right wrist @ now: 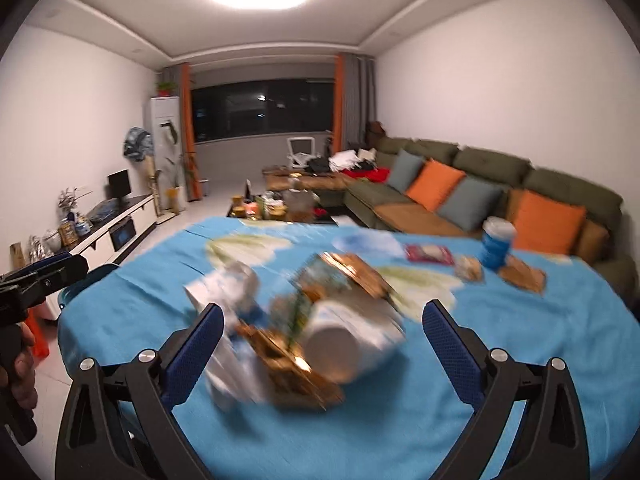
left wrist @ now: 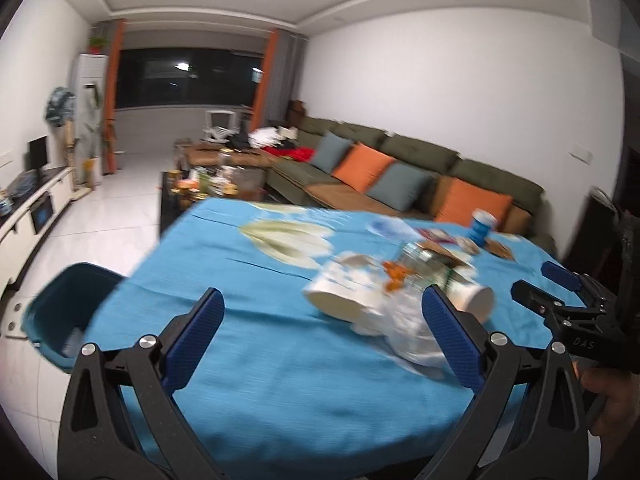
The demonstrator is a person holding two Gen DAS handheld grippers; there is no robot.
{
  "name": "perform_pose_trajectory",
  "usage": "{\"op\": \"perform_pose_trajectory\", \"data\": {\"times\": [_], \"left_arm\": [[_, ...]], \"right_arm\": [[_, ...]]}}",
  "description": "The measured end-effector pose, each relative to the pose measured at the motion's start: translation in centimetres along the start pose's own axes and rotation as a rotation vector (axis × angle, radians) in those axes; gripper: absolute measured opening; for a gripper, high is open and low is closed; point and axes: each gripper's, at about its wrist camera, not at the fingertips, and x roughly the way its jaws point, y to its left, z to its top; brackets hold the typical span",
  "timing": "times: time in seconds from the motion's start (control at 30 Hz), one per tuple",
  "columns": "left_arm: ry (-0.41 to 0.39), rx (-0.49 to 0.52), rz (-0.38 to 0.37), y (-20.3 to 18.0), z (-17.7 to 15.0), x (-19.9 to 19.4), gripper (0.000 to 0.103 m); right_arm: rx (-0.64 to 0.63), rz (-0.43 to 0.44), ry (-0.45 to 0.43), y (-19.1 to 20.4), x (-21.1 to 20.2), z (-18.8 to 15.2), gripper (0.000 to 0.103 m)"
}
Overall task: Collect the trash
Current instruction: 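Move both tools back from the bin to the table, then grasp the white tissue with the left gripper while the right gripper grasps the gold wrapper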
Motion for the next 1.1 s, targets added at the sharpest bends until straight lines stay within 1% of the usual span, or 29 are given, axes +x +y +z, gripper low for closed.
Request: {"op": "perform_pose_trajectory", "data": {"times": [0.1, 0.17, 0.3, 0.43, 0.53, 0.63, 0.67, 0.8, 0.87, 0.97, 1.03, 1.07, 1.1], "left_arm": [[0.035, 0.020, -0.063, -1.9, -0.8, 1.6, 0.097], [0.046, 0.042, -0.087, -3.3, -1.2, 2.0, 0.097], [0.079, 0.050, -0.124, -4.3, -1.9, 4.3, 0.097], [0.118, 0.057, -0.146, -5.1, -2.6, 7.8, 0.097], [0.143, 0.057, -0.166, -5.9, -3.1, 9.2, 0.097], [0.165, 0.061, -0.169, -6.5, -3.5, 11.0, 0.097], [0.174, 0.061, -0.168, -6.5, -3.6, 11.5, 0.096], [0.210, 0.062, -0.154, -6.6, -4.2, 12.9, 0.084], [0.221, 0.058, -0.149, -6.5, -4.4, 13.3, 0.082], [0.234, 0.049, -0.141, -6.1, -4.7, 13.8, 0.077], [0.241, 0.039, -0.137, -5.7, -5.0, 13.9, 0.071], [0.247, 0.035, -0.135, -5.6, -5.0, 14.1, 0.070], [0.253, 0.031, -0.132, -5.5, -5.1, 14.3, 0.068]], "right_arm": [[0.035, -0.020, 0.030, -1.2, 0.5, -1.2, 0.096], [0.056, -0.027, 0.048, -2.1, 0.9, -2.0, 0.096], [0.081, -0.040, 0.052, -3.3, 0.7, -2.6, 0.096], [0.093, -0.052, 0.057, -4.7, 0.6, -3.1, 0.096], [0.102, -0.054, 0.069, -5.1, 0.6, -3.5, 0.096], [0.108, -0.050, 0.080, -5.1, 0.6, -3.9, 0.096], [0.108, -0.046, 0.080, -5.1, 0.6, -3.9, 0.096], [0.100, -0.005, 0.079, -4.3, 0.8, -3.8, 0.096], [0.093, 0.020, 0.087, -3.7, 0.9, -3.8, 0.096], [0.057, 0.056, 0.114, -2.6, 1.2, -4.3, 0.093], [0.043, 0.072, 0.130, -2.0, 1.4, -4.5, 0.092], [0.035, 0.077, 0.140, -1.6, 1.6, -4.7, 0.089], [0.028, 0.082, 0.145, -1.3, 1.7, -4.8, 0.082]]}}
